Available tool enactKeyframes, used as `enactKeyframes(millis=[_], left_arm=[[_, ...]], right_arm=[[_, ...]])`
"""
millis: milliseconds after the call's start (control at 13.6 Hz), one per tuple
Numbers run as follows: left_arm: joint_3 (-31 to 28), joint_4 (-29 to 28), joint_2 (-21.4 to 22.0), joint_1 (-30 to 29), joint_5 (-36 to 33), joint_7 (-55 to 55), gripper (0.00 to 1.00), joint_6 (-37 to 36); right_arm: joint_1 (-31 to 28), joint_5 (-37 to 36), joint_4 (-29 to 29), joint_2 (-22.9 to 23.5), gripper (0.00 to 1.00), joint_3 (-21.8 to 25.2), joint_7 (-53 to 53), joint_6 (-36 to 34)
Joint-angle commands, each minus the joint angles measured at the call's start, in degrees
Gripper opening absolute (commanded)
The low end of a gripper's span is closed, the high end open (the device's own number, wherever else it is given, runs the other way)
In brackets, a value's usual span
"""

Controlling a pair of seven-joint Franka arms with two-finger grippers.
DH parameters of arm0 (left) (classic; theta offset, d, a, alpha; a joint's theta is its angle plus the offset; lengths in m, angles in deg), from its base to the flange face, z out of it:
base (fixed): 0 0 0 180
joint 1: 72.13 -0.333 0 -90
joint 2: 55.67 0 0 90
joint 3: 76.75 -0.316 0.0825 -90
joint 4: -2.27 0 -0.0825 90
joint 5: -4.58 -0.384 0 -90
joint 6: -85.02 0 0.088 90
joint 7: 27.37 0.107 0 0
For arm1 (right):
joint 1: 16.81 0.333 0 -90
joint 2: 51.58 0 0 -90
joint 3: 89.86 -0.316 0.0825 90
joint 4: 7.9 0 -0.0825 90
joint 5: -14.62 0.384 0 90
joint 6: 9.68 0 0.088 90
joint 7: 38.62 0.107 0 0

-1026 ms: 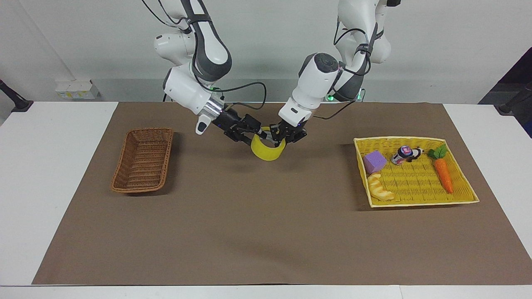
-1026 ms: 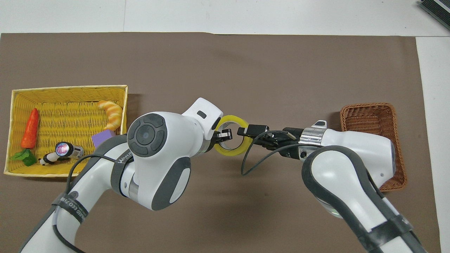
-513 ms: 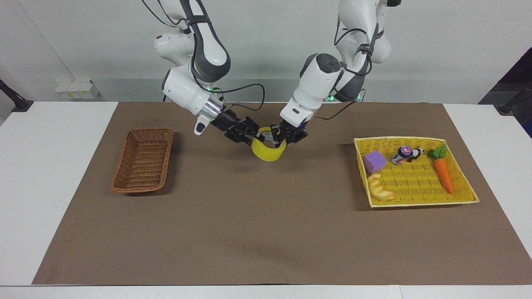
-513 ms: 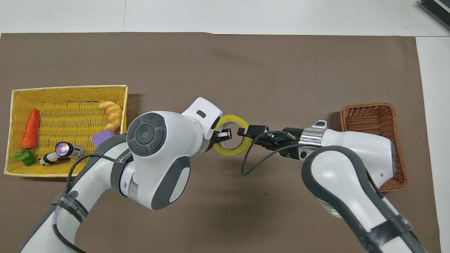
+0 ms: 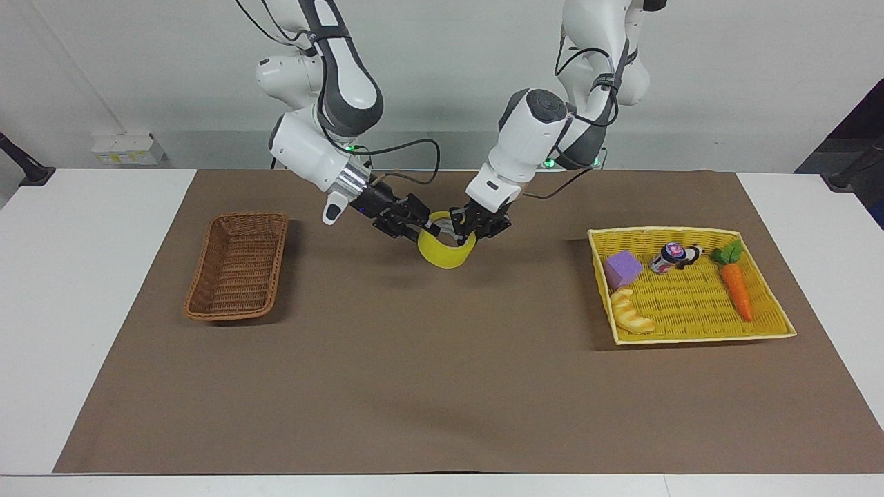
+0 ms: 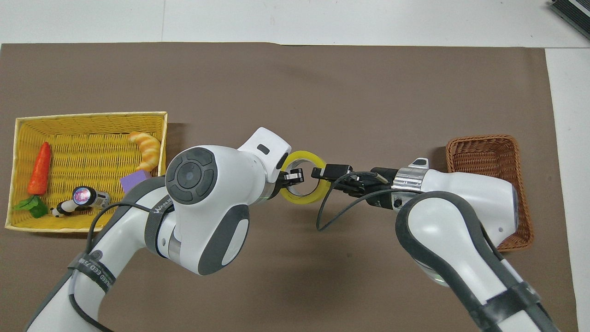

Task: Move tape to another basket
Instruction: 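Grasp the tape roll with the right gripper beside the left gripper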

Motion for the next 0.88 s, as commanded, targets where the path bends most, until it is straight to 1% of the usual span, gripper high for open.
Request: enactKeyframes(millis=[0, 73, 147, 513, 660, 806], left_arm=[[-0.37, 0.98, -0.29, 1.21, 2.20, -0.21, 0.45, 0.55], [-0.37, 0.98, -0.29, 1.21, 2.20, -0.03, 0.80, 0.64], [-0.37, 0.98, -0.29, 1.21, 2.20, 0.23, 1.00, 0.82], [-0.45, 1.77, -0.12, 0.77, 2.11, 0.58, 1.00, 0.21], [-0.72, 2.47, 0.15, 0.25, 1.76, 0.85, 1.00, -0.15], [-0.98, 2.56, 1.28, -1.59, 1.49, 1.28, 1.00, -0.41]], right_arm=[[0.32, 0.70, -0.67, 0.09, 0.00, -0.53, 1.14, 0.63], [0.32, 0.70, -0.93, 0.17, 0.00, -0.53, 1.23, 0.63], [0.32, 0.70, -1.54, 0.70, 0.00, -0.53, 1.32, 0.63], [0.32, 0.44, -1.81, 0.79, 0.00, -0.44, 1.93, 0.54], [0.23, -2.10, -1.81, 0.97, 0.00, -0.44, 2.98, 0.19], [-0.21, -5.17, -1.81, 1.14, 0.00, -0.44, 4.56, -0.07]])
